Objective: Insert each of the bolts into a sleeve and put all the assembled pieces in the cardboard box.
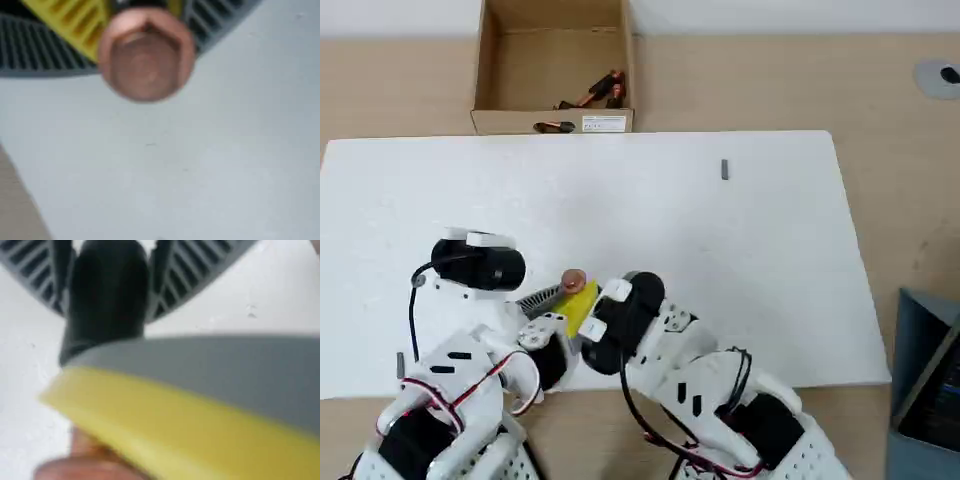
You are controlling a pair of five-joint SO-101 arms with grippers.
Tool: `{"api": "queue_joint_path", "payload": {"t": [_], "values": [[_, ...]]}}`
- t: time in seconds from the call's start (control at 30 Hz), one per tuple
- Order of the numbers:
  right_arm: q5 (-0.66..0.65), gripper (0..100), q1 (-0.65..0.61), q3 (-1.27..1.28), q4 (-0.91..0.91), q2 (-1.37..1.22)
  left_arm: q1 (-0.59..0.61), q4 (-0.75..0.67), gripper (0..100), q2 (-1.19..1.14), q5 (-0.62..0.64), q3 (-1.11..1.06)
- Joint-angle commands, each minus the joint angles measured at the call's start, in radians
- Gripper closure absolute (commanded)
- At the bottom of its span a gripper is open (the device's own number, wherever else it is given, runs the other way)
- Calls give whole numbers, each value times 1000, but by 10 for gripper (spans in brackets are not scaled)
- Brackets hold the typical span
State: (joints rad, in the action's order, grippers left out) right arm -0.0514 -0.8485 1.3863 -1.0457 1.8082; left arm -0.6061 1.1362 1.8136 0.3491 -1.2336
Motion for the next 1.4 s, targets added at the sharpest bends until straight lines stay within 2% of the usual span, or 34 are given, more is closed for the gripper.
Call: {"api": "queue_joint_path", "payload": {"t": [0.0,0.27,0.77,0.87,0.97,1.0,1.13,1.37], "values": [[-6,989,-7,-61,31,119,8,66,822,-2,-9,-12],[-5,989,-7,-61,28,119,84,97,794,-4,-9,-8],[-3,989,-7,-59,26,119,81,97,799,-7,-8,209],[-3,989,-7,-61,28,119,87,97,865,-4,-11,236],[-2,989,-5,-62,28,119,87,95,1000,-2,-64,244],[-2,989,-5,-64,26,119,92,95,995,-2,-83,244],[-3,989,12,-67,25,119,210,94,999,-1,-118,236],[-6,989,163,-56,18,116,520,97,998,-1,-261,72]]}}
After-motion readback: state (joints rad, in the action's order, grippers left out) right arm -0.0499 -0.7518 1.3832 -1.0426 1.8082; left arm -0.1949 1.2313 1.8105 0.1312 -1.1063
